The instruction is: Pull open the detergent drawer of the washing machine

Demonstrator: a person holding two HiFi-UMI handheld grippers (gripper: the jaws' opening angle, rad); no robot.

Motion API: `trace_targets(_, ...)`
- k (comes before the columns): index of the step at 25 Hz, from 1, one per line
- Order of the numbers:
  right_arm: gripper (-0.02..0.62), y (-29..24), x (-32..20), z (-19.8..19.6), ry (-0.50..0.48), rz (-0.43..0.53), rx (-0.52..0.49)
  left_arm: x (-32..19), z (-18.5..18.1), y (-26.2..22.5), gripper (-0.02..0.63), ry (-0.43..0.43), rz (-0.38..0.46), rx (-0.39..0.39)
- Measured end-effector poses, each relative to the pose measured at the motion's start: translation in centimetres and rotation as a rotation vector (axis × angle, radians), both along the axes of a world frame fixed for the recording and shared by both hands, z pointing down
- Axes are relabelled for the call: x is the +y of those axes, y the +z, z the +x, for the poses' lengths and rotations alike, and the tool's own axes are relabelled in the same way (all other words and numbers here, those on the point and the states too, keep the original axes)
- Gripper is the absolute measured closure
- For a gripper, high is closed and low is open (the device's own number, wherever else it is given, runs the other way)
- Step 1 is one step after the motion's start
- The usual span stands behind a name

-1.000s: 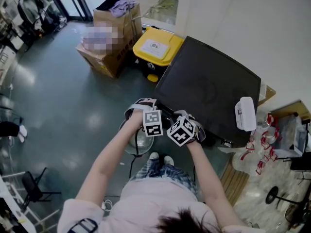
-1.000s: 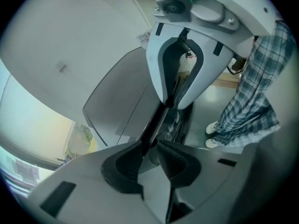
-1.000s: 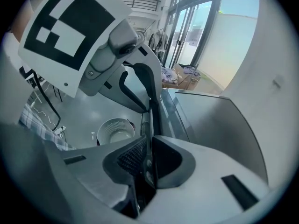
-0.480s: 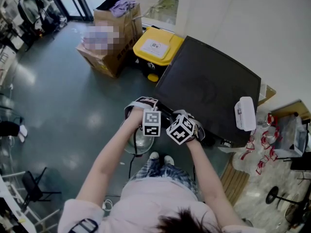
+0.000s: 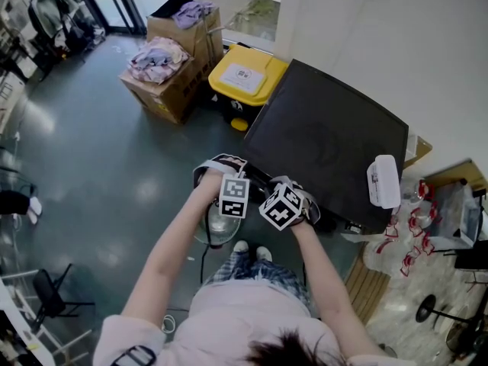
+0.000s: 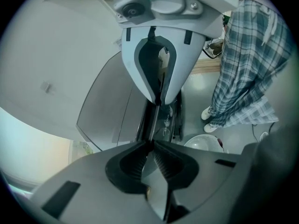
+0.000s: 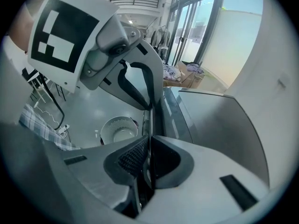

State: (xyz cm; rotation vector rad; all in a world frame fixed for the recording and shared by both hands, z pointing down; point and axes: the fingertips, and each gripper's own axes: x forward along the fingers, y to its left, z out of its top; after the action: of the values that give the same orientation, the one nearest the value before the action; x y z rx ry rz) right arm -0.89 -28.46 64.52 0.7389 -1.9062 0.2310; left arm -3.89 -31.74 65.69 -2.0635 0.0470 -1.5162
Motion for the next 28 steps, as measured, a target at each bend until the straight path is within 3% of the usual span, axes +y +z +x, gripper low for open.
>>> trace_targets(28,0.551,1.6,7.2,-4.1,-0.06,-0.109,-0.121,7.1,-4.2,1.2,0.541,0.019,-0.055,-0.039)
